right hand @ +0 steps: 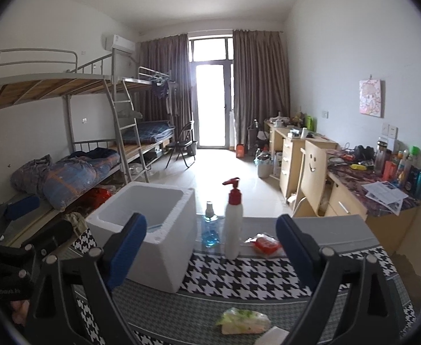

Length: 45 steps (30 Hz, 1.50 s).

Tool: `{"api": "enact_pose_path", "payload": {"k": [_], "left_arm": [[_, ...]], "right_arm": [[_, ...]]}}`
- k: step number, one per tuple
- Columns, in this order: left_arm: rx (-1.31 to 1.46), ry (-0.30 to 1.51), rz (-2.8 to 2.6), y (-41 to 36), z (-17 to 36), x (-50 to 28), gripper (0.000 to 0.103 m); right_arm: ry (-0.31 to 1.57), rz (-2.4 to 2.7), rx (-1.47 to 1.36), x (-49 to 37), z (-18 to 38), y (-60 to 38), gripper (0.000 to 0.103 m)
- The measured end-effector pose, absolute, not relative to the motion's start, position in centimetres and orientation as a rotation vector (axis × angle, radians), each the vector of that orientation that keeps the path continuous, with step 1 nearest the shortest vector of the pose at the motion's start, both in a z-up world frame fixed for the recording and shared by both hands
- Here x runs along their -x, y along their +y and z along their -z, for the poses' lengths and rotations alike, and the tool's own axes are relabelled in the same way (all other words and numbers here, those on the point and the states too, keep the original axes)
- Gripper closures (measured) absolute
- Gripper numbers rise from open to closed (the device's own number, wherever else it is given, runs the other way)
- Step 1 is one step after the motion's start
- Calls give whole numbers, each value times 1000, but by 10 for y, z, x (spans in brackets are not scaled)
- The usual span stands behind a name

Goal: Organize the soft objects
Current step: 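Move the right tool toward the white tissue beside the yellow foam net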

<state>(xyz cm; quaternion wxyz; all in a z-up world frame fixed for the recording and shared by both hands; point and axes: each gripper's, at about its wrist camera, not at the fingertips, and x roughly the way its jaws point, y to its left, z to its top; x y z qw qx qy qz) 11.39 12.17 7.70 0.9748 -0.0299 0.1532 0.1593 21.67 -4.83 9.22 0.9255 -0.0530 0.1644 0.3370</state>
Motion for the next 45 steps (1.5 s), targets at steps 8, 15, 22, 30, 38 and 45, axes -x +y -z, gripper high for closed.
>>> {"api": "enact_pose_path", "payload": {"k": [8, 15, 22, 30, 38, 45], "left_arm": [[58, 305, -281, 104, -72, -114, 1], [60, 297, -240, 91, -71, -115, 1], [46, 293, -222, 78, -66, -117, 1], [39, 270, -205, 69, -64, -115, 1], [56, 269, -173, 63, -54, -119, 1], [65, 273, -162, 61, -45, -124, 1]], "right_arm": [[311, -646, 111, -208, -90, -72, 9], [296, -616, 114, -205, -87, -87, 9], [277, -579, 125, -201, -82, -104, 9], [273, -542, 103, -200, -73, -122, 9], [269, -525, 103, -194, -66, -132, 9], [262, -506, 101, -188, -59, -141, 9]]}}
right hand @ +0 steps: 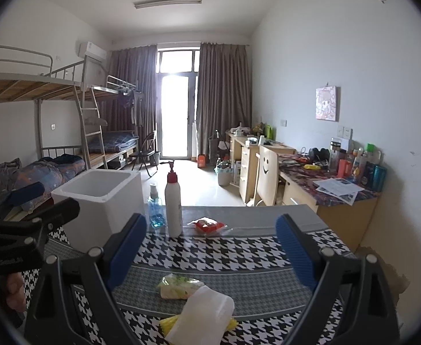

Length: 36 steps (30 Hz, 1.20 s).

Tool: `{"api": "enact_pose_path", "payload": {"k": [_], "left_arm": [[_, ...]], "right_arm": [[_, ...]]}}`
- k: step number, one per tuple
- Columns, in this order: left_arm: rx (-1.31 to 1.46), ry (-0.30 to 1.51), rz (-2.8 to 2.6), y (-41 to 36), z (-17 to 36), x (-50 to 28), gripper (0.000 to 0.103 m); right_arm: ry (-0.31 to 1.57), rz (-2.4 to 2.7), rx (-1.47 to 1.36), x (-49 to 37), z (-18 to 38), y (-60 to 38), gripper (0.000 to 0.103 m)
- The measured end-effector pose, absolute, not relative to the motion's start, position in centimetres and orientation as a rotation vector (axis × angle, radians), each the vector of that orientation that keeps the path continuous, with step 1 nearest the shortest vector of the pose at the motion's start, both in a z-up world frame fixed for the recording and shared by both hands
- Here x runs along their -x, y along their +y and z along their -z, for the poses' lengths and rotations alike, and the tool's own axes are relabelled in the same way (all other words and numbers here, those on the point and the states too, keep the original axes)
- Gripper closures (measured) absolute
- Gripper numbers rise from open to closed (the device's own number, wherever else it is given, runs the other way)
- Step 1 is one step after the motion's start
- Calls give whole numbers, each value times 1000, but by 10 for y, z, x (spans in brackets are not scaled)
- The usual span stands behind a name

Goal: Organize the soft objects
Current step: 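Move the right tool toward the white tissue beside the yellow foam net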

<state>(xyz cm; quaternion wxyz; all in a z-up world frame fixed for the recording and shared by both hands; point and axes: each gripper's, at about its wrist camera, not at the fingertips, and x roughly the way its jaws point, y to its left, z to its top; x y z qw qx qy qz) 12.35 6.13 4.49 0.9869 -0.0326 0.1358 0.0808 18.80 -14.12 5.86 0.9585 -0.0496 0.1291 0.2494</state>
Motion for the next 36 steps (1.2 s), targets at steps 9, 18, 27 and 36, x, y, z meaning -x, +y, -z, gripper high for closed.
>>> {"api": "enact_pose_path", "payload": {"k": [9, 18, 27, 36], "left_arm": [[65, 284, -136, 58, -37, -124, 1], [59, 294, -120, 54, -26, -129, 1], [64, 348, -97, 51, -8, -140, 1], [60, 381, -78, 47, 8, -144, 1]], "right_arm": [[282, -491, 85, -190, -48, -149, 9], [308, -487, 79, -191, -37, -157, 9], [346, -486, 82, -198, -21, -162, 9], [403, -479, 88, -206, -2, -168, 10]]}}
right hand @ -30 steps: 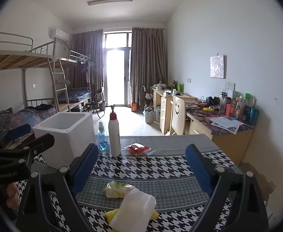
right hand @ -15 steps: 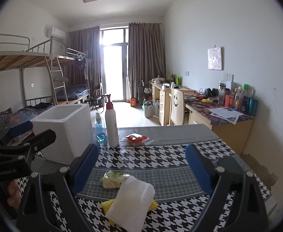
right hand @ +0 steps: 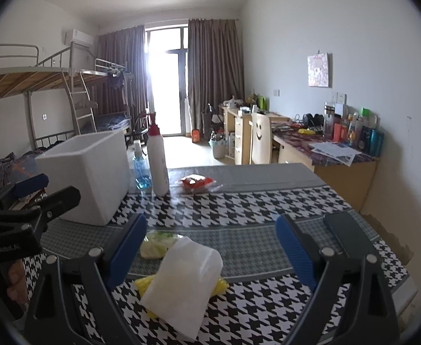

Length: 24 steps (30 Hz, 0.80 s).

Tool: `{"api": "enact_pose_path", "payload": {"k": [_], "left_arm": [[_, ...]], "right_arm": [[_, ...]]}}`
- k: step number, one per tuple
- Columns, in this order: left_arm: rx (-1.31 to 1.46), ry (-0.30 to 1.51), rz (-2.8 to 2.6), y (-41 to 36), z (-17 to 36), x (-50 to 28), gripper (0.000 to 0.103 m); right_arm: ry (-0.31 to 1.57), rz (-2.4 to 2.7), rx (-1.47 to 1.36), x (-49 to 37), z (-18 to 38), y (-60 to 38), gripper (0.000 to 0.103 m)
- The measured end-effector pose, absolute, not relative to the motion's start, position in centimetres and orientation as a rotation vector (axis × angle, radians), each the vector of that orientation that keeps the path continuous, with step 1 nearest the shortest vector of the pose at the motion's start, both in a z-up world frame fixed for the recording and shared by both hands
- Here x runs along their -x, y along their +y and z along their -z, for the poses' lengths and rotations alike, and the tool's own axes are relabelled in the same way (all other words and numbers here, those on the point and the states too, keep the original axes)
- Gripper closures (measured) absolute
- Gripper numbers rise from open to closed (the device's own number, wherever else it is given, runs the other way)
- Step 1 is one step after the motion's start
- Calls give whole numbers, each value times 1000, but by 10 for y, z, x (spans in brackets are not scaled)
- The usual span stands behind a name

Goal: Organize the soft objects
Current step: 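Move the right tool toward the white tissue beside the yellow foam net, then close the right tool on the white tissue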

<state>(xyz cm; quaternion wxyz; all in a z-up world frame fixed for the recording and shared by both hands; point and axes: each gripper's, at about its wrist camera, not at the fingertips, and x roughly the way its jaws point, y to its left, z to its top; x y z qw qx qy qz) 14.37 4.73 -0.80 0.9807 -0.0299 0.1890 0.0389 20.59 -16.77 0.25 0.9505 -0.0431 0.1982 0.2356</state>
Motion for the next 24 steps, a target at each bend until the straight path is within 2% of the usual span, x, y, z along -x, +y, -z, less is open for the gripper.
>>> {"api": "enact_pose_path", "payload": {"k": [19, 24], "left_arm": [[53, 475, -36, 41, 39, -151, 1], [54, 501, -28, 38, 46, -154, 1]], "right_arm": [[543, -501, 129, -214, 43, -162, 10], [591, -517, 120, -218, 53, -160, 16]]}}
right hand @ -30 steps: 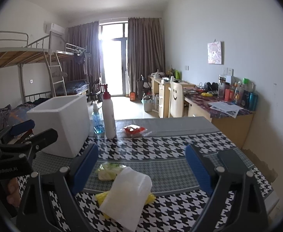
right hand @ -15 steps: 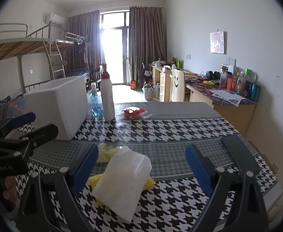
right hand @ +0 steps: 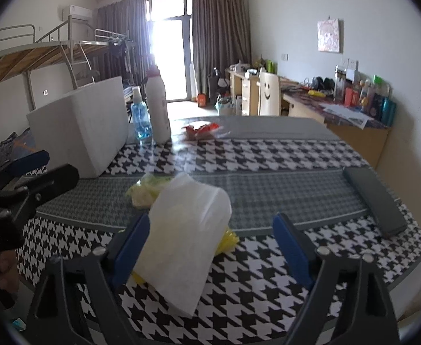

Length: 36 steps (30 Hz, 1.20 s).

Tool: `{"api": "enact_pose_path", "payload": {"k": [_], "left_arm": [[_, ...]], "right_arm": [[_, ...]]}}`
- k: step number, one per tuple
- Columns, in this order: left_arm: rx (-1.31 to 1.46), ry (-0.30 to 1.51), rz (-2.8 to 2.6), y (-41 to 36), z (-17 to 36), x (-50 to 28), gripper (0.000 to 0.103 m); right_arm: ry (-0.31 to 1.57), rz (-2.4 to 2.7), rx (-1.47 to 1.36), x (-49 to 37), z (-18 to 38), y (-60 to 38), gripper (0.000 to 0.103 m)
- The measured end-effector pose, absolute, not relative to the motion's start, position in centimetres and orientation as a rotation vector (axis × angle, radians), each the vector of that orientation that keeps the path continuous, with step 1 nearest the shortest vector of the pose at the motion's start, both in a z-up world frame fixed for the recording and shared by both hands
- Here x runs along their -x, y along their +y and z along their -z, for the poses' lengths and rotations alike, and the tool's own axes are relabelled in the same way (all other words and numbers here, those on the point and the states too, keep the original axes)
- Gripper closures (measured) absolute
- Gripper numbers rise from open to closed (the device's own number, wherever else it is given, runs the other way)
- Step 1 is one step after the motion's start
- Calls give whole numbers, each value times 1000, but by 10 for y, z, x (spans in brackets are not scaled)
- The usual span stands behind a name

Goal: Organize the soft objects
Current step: 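Close the right tool on the white tissue, then lift the white tissue off the table with the right tool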

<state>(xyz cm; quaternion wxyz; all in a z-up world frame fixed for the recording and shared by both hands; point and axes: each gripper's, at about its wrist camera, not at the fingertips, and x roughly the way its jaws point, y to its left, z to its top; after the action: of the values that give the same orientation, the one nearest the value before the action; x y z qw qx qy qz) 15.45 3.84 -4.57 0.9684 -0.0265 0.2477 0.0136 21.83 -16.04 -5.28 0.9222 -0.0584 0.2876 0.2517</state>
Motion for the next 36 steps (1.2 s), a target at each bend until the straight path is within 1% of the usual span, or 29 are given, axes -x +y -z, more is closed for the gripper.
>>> {"api": "enact_pose_path", "payload": {"k": [3, 6, 8, 13, 14, 15, 16, 17, 19, 22, 25, 36], "left_arm": [[54, 506, -24, 38, 48, -155, 1], [56, 523, -12, 37, 50, -157, 1], [59, 530, -6, 36, 51, -158, 1], [55, 539, -3, 36, 54, -159, 1], [55, 544, -1, 35, 54, -159, 1], [55, 546, 1, 35, 55, -159, 1], [53, 546, 3, 34, 55, -159, 1], [48, 548, 4, 34, 56, -159, 1], [39, 550, 7, 33, 58, -159, 1], [34, 553, 15, 30, 58, -159, 1], [28, 553, 27, 28, 58, -158, 1], [19, 582, 58, 18, 62, -162, 1]], "right_arm": [[616, -528, 119, -219, 60, -157, 20], [644, -538, 130, -220, 67, -153, 28], [657, -551, 135, -219, 69, -152, 35], [692, -574, 136, -221, 74, -153, 47], [701, -575, 135, -221, 76, -153, 52], [711, -577, 134, -221, 78, -153, 55], [722, -582, 135, -221, 79, -152, 62], [729, -584, 134, -221, 80, -152, 71], [729, -591, 125, -221, 79, -154, 81], [729, -596, 119, -221, 77, -156, 90], [721, -601, 111, -221, 74, -158, 95], [638, -561, 53, -214, 44, -189, 97]]}}
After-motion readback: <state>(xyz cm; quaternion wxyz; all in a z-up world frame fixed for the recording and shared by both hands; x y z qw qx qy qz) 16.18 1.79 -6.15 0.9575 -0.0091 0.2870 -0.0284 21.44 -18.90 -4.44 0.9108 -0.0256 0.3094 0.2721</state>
